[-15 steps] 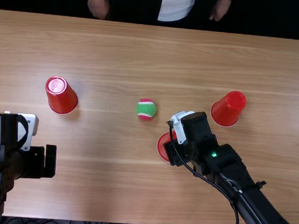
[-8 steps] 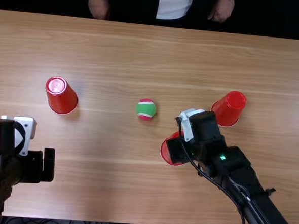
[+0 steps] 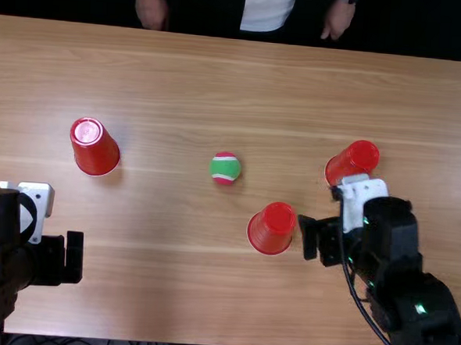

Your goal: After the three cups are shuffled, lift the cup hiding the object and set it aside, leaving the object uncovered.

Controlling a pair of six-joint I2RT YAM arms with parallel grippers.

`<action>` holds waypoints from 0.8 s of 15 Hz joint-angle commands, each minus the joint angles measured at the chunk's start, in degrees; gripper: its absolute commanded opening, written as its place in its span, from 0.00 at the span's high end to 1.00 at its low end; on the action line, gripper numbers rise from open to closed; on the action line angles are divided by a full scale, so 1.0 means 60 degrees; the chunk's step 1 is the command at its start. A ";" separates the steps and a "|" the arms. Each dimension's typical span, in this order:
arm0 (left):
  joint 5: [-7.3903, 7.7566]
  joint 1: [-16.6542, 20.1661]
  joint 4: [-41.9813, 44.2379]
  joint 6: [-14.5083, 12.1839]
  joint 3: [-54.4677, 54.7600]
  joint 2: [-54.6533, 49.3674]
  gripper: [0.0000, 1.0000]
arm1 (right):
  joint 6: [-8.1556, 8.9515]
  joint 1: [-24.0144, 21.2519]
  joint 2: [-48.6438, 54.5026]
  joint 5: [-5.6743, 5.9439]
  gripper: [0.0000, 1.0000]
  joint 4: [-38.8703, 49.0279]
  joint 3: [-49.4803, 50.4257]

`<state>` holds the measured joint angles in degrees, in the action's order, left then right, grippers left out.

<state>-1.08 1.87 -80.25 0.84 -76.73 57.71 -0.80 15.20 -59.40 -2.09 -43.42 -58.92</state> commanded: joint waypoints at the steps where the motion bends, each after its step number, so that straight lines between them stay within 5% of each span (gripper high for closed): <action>1: 0.0040 0.0055 -0.0002 0.0053 0.0220 -0.0654 0.00 | 0.0010 -0.0395 0.0876 0.0137 0.00 -0.0245 -0.0083; 6: 0.0075 0.0055 0.0191 0.0053 0.1362 -0.1533 0.00 | 0.0098 -0.1640 0.2722 0.0225 0.00 -0.1317 0.0517; 8: 0.0110 0.0025 0.1404 0.0071 0.2153 -0.2148 0.00 | 0.0080 -0.2255 0.3425 0.0225 0.00 -0.1405 0.0898; 12: 0.0110 -0.0018 0.2423 0.0071 0.3589 -0.3613 0.00 | 0.0098 -0.2490 0.4831 0.0225 0.00 -0.1756 0.1572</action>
<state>-1.02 1.87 -66.02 0.93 -56.45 36.97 -0.67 0.99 -31.68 -1.04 -54.02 -50.48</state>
